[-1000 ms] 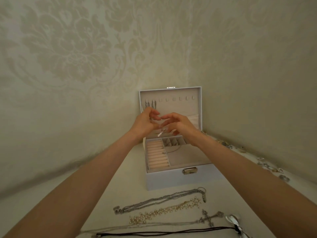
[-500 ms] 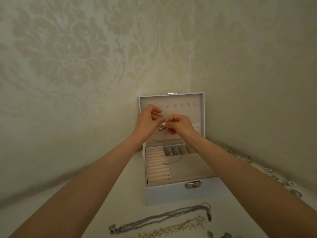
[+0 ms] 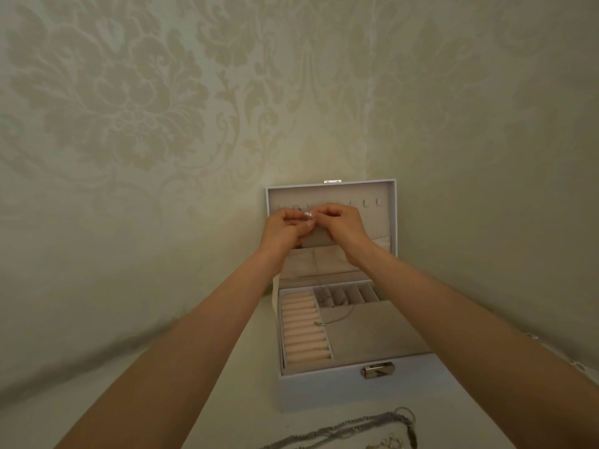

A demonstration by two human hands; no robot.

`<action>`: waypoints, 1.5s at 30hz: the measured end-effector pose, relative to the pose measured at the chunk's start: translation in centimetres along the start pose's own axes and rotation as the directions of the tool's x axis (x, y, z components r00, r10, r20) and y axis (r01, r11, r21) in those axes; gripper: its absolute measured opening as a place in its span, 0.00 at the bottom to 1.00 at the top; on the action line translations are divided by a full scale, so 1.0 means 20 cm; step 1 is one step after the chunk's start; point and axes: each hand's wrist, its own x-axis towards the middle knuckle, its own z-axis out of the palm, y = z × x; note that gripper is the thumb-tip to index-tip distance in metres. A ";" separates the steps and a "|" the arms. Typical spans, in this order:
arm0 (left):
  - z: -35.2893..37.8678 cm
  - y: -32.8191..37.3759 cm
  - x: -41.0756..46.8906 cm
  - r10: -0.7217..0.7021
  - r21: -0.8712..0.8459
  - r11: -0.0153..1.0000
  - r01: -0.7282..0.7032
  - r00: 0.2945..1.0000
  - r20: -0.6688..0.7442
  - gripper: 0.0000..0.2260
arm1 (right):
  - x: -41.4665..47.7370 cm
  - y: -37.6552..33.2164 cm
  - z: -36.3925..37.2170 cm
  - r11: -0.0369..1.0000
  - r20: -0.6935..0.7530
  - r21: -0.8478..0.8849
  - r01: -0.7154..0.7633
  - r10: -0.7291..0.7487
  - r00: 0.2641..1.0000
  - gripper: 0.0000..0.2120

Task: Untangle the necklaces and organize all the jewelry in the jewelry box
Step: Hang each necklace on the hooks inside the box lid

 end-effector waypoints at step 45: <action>0.10 0.05 0.06 -0.217 -0.128 0.974 0.187 0.929 -0.299 0.12 | 0.18 -0.06 0.07 0.951 -0.278 -0.262 -0.166 0.090 0.956 0.10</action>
